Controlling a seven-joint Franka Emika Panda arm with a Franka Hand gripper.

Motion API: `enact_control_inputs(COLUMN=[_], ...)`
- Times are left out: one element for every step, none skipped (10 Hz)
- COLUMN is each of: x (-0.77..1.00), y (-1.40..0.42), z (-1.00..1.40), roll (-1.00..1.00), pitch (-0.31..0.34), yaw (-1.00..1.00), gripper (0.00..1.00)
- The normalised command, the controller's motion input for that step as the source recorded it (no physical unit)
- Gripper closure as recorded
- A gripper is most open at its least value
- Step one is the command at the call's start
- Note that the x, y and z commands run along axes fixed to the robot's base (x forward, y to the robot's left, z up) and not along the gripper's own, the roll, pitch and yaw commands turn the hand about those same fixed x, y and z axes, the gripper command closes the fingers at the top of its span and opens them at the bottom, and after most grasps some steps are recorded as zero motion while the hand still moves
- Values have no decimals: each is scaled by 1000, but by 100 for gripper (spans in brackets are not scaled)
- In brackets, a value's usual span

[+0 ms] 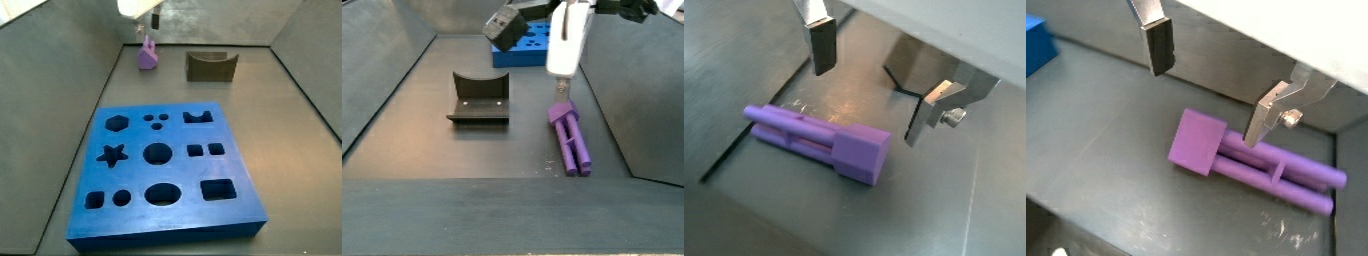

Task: Pick up the 3 prong object. Move up. Rotate the 3 prong object. Place the 3 prong object on the fixture. Regrasp the 3 prong object. Move to above the board. Insert the 3 prong object.
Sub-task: Rotate the 3 prong object.

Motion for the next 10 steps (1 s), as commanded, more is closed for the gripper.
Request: enact_control_inputs(x=[41, 41, 42, 42, 42, 42, 42, 42, 42, 42], y=[0, 0, 0, 0, 0, 0, 0, 0, 0, 0], z=[-34, -34, -34, -34, -33, -33, -33, -33, -33, -33], roll=[2, 3, 3, 3, 3, 3, 3, 3, 4, 4], pitch=[-8, -8, -9, -9, -9, -10, -10, -11, -11, -12], yaw=[1000, 1000, 1000, 1000, 1000, 1000, 1000, 1000, 1000, 1000], gripper=[0, 0, 0, 0, 0, 0, 0, 0, 0, 0])
